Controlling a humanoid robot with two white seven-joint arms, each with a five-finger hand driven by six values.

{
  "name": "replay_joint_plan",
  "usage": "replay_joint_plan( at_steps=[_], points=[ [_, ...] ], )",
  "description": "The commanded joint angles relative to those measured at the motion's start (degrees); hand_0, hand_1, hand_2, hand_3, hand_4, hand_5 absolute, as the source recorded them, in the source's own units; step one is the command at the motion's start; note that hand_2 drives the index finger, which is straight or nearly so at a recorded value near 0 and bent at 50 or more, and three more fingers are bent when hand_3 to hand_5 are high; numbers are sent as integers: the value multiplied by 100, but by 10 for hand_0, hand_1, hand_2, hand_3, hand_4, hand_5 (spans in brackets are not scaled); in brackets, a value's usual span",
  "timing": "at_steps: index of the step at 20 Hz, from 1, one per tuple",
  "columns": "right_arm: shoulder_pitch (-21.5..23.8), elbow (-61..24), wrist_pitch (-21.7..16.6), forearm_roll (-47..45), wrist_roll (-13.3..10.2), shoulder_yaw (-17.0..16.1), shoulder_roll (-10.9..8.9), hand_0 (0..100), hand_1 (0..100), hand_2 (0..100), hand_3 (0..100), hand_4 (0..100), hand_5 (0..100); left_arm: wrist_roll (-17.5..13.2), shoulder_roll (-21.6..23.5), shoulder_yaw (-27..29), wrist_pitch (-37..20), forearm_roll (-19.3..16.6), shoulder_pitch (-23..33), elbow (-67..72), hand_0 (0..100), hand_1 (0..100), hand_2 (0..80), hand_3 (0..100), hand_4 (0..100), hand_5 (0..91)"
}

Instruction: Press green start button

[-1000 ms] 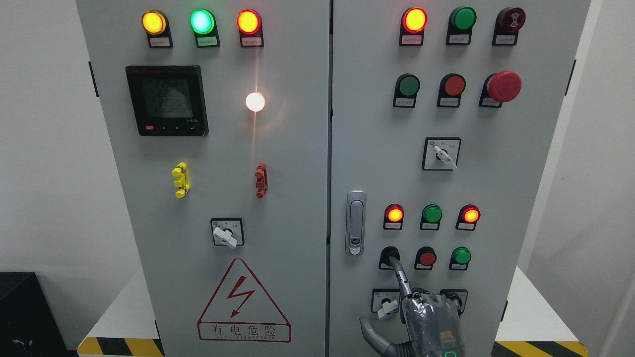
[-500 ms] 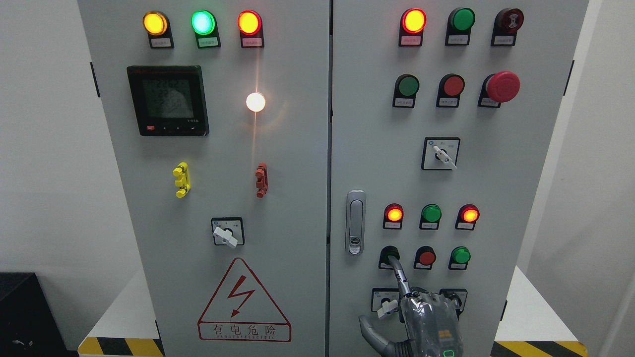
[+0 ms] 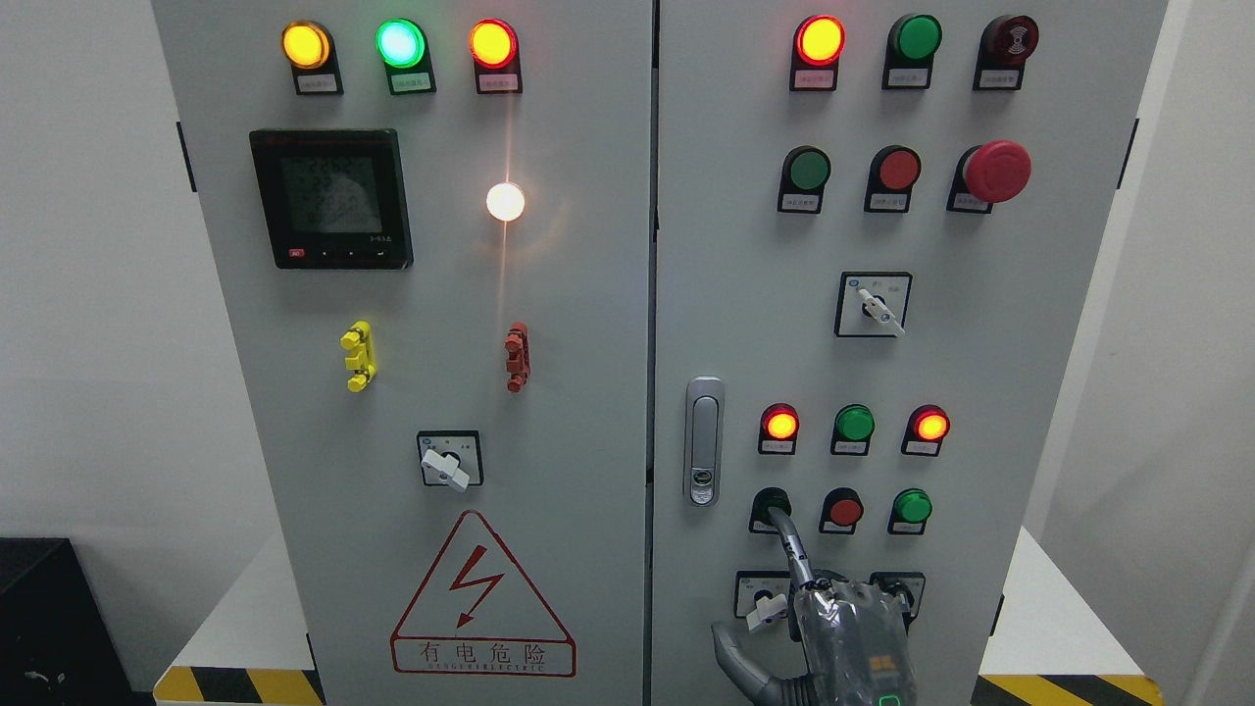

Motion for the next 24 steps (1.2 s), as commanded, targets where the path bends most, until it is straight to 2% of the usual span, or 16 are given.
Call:
replay_joint_plan(
  at_steps=[1,4,10,14,15,16,17,19,21,24],
  points=[
    [201,-560,-118,-347,42,35,18,344,304,19,931,866,1000,-4,0,0,2,0,-132,-158,120,556,0,0,0,0],
    [332,-692,-328,-593,42,35,18,354,283,32,918,838,1000,-4,0,0,2,0,-132,-158,120,556,0,0,0,0],
    [719,-1158,-382,-1383,103,44,9,323,259,14,804,795,899,-4,0,0,2,0,-132,-158,120,556,0,0,0,0],
    [939,-1457,-373,-2112,261,35,9,245,228,0,594,625,714,-4,0,0,2,0,-132,-158,120,556,0,0,0,0],
    [1026,-1510,-373,-2349,358,44,9,217,209,0,510,549,632,-4,0,0,2,0,-132,-158,120,556,0,0,0,0],
    [1140,-1571,-373,-2552,437,44,9,174,200,0,481,515,587,-4,0,0,2,0,-132,-158,120,556,0,0,0,0],
    [1220,-1598,-373,-2693,481,44,9,0,153,0,369,390,465,-4,0,0,2,0,-132,-158,120,556,0,0,0,0],
    [1299,-1650,-373,-3035,543,44,9,0,116,0,324,341,405,-4,0,0,2,0,-132,-158,120,556,0,0,0,0],
    [1352,-1712,-364,-3527,683,44,9,0,47,0,224,223,270,-4,0,0,2,0,-132,-158,120,556,0,0,0,0],
    [1449,-1756,-320,-4327,815,52,9,0,8,0,136,112,117,-4,0,0,2,0,-132,-158,120,556,0,0,0,0]
  ],
)
